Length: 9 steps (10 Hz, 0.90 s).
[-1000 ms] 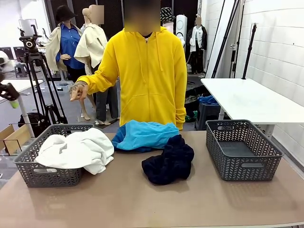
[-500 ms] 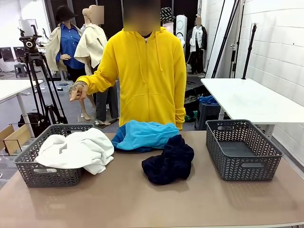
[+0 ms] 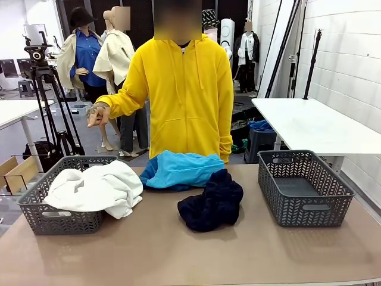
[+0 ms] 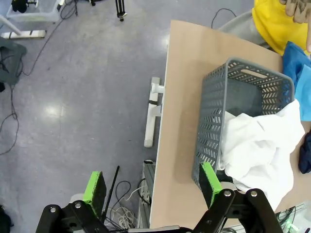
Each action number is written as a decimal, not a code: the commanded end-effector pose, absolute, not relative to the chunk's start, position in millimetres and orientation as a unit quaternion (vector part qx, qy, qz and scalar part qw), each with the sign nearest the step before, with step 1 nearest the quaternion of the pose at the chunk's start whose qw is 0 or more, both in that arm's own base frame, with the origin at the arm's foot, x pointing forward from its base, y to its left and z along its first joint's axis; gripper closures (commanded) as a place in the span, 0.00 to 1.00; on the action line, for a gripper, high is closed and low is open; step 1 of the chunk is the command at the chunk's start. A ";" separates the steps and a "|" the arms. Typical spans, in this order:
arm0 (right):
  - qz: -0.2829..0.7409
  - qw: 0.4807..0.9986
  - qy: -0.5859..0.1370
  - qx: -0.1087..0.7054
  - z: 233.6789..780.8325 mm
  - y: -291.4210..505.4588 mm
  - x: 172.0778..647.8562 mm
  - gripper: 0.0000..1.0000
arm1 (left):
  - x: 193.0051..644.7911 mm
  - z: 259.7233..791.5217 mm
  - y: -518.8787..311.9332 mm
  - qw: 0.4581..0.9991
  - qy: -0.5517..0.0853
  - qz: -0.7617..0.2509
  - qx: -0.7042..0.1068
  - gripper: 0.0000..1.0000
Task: Sort the tops and bottoms.
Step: Lift clothes from the center of the table with your right hand.
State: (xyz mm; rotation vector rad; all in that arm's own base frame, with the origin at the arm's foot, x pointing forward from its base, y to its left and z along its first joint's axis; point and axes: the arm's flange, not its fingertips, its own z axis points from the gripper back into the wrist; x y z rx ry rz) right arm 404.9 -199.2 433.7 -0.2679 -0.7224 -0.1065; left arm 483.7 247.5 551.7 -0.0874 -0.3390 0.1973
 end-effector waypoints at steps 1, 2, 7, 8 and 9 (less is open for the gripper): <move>-0.046 0.926 -0.350 -0.133 433.1 -199.0 404.8 0.00 | 482.7 552.5 248.5 0.980 -0.168 0.097 -0.040 0.00; -0.046 0.926 -0.350 -0.133 433.1 -199.0 404.8 0.00 | 482.7 552.5 248.5 0.980 -0.168 0.097 -0.040 0.00; -0.046 0.926 -0.350 -0.133 433.1 -199.0 404.8 0.00 | 482.7 552.5 248.5 0.980 -0.168 0.097 -0.040 0.00; -0.046 0.926 -0.350 -0.133 433.1 -199.0 404.8 0.00 | 482.7 552.5 248.5 0.980 -0.168 0.097 -0.040 0.00; -0.052 0.925 -0.352 -0.131 433.7 -199.2 404.9 0.00 | 482.7 552.5 248.5 0.980 -0.168 0.097 -0.040 0.00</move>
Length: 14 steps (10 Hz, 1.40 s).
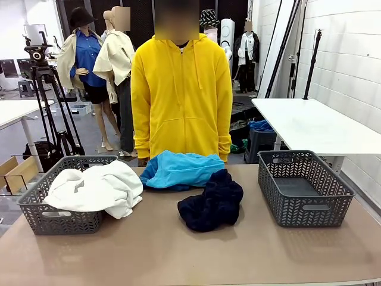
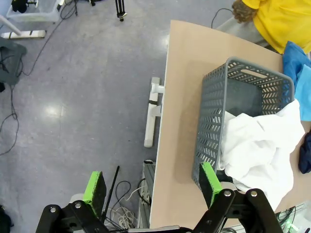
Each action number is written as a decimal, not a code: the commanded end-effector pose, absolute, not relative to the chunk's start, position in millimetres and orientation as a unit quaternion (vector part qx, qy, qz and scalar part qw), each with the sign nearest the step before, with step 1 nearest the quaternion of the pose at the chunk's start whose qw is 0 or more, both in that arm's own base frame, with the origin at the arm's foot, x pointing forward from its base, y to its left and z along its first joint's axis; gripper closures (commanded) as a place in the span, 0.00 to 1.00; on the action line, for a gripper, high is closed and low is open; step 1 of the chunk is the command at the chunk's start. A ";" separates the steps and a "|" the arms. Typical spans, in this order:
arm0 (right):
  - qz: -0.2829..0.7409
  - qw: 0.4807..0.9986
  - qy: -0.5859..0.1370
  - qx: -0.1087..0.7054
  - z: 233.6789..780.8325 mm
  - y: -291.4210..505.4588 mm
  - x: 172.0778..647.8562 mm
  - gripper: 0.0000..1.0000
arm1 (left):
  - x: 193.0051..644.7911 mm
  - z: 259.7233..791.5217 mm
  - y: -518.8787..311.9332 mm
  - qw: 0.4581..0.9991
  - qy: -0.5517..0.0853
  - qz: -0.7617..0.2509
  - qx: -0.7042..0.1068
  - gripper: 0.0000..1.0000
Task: Sort the tops and bottoms.
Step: Lift clothes from the center of the table with your right hand.
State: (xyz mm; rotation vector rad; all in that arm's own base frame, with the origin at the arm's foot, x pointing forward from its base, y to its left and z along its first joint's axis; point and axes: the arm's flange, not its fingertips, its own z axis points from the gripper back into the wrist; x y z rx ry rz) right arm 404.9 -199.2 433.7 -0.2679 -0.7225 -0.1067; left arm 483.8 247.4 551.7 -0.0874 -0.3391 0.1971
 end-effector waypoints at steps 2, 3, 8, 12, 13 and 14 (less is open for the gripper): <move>0.015 0.907 -0.410 -0.091 482.7 -159.2 465.9 0.00 | 482.7 552.5 248.5 0.980 -0.168 0.097 -0.040 0.00; 0.068 0.892 -0.438 -0.085 513.4 -132.1 488.1 0.00 | 482.7 552.5 248.5 0.980 -0.168 0.097 -0.040 0.00; 0.229 0.836 -0.498 0.032 621.5 8.0 540.7 0.00 | 482.7 552.5 248.5 0.980 -0.168 0.097 -0.040 0.00; 0.347 0.834 -0.403 0.149 620.5 109.3 544.8 0.00 | 482.7 552.5 248.5 0.980 -0.168 0.097 -0.040 0.00; 0.376 0.838 -0.351 0.180 603.4 134.8 545.2 0.00 | 482.7 552.5 248.5 0.980 -0.168 0.097 -0.040 0.00; 0.391 0.850 -0.293 0.194 576.5 156.9 550.1 0.00 | 482.7 552.5 248.5 0.980 -0.168 0.097 -0.040 0.00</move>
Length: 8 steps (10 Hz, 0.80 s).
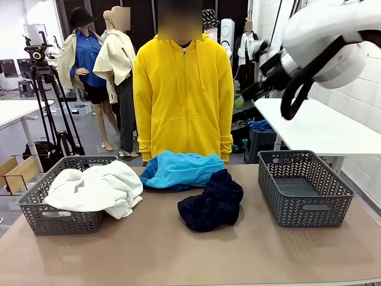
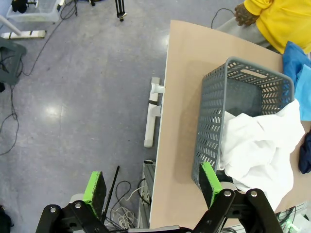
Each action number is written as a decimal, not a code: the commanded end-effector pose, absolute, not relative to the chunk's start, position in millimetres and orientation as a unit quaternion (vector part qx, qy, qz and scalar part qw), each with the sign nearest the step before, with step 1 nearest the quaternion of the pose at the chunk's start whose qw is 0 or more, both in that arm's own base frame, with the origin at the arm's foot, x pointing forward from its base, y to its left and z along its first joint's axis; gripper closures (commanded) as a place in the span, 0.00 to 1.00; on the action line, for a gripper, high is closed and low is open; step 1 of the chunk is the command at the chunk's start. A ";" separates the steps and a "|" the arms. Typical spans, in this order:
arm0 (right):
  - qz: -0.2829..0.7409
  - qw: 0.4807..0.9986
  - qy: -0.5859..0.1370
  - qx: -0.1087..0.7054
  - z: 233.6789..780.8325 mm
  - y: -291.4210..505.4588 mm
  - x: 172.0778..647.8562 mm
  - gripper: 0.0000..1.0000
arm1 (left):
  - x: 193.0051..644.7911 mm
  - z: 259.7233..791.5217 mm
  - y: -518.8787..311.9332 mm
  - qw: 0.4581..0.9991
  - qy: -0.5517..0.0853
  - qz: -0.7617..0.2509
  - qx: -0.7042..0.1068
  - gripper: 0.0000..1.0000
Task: Sort the tops and bottoms.
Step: Lift clothes from the center of the table with your right hand.
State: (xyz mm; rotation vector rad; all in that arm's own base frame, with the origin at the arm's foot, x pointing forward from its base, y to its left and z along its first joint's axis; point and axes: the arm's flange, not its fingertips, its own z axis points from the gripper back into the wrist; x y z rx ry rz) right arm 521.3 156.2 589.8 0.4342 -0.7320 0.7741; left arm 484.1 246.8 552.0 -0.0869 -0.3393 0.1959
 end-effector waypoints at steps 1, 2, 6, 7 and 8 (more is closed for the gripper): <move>0.381 0.866 -0.255 0.199 557.9 166.1 554.6 0.00 | 482.7 552.5 248.5 0.980 -0.168 0.097 -0.040 0.00; 0.394 0.868 -0.221 0.205 542.4 172.3 554.1 0.00 | 482.7 552.5 248.5 0.980 -0.168 0.097 -0.040 0.00; 0.461 0.871 -0.132 0.105 483.6 197.3 514.6 0.00 | 482.7 552.5 248.5 0.980 -0.168 0.097 -0.040 0.00; 0.462 0.872 -0.131 0.094 475.8 202.8 504.8 0.00 | 482.7 552.5 248.5 0.980 -0.168 0.097 -0.040 0.00; 0.447 0.873 -0.132 0.145 478.6 196.9 531.1 0.00 | 482.7 552.5 248.5 0.980 -0.168 0.097 -0.040 0.00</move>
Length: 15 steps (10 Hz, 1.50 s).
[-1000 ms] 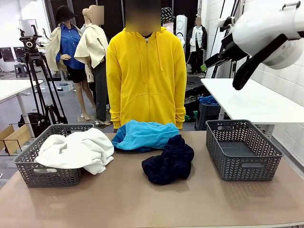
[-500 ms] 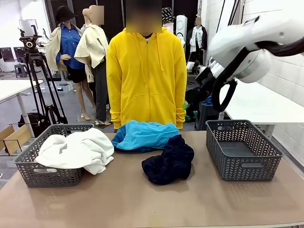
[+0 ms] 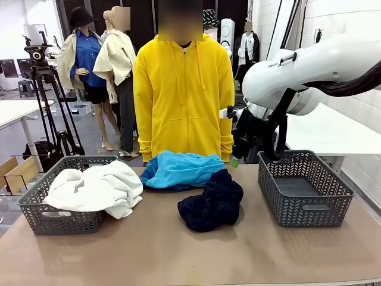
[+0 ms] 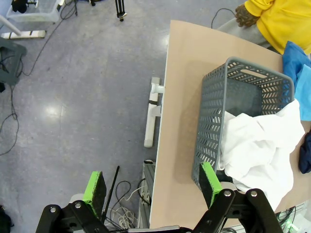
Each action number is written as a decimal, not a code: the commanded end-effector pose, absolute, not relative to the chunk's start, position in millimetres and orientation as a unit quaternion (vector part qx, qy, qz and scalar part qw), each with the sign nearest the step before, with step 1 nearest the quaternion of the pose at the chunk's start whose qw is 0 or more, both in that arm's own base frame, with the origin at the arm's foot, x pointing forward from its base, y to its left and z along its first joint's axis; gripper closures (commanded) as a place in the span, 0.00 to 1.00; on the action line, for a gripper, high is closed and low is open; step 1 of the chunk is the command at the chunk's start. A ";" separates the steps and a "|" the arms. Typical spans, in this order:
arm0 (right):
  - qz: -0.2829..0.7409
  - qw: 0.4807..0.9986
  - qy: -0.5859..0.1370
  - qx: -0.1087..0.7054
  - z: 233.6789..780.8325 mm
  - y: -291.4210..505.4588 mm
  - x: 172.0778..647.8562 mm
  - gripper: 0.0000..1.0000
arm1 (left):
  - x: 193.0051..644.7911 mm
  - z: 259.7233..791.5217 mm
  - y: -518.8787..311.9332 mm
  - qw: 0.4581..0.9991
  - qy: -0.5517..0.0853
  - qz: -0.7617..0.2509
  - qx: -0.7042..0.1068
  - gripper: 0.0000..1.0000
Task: Sort the tops and bottoms.
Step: Lift clothes from the center of the table with your right hand.
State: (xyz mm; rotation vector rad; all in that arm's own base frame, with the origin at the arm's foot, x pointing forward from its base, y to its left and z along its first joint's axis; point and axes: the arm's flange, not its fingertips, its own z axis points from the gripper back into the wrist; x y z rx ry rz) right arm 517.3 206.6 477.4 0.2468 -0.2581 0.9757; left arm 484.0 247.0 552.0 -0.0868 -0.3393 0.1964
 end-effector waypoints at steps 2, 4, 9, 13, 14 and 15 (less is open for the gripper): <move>0.447 0.873 -0.132 0.145 478.6 196.9 531.1 0.00 | 482.7 552.5 248.5 0.980 -0.168 0.097 -0.040 0.00; 0.434 0.888 -0.072 0.131 460.0 216.0 525.4 0.00 | 482.7 552.5 248.5 0.980 -0.168 0.097 -0.040 0.00; 0.408 0.911 0.014 0.060 388.2 263.5 518.5 0.00 | 482.7 552.5 248.5 0.980 -0.168 0.097 -0.040 0.00; 0.356 0.932 -0.025 0.068 354.5 271.0 516.1 0.00 | 482.7 552.5 248.5 0.980 -0.168 0.097 -0.040 0.00; 0.335 0.938 -0.051 0.066 348.9 268.5 518.5 0.00 | 482.7 552.5 248.5 0.980 -0.168 0.097 -0.040 0.00; 0.320 0.943 -0.066 0.057 344.0 267.5 518.8 0.00 | 482.7 552.5 248.5 0.980 -0.168 0.097 -0.040 0.00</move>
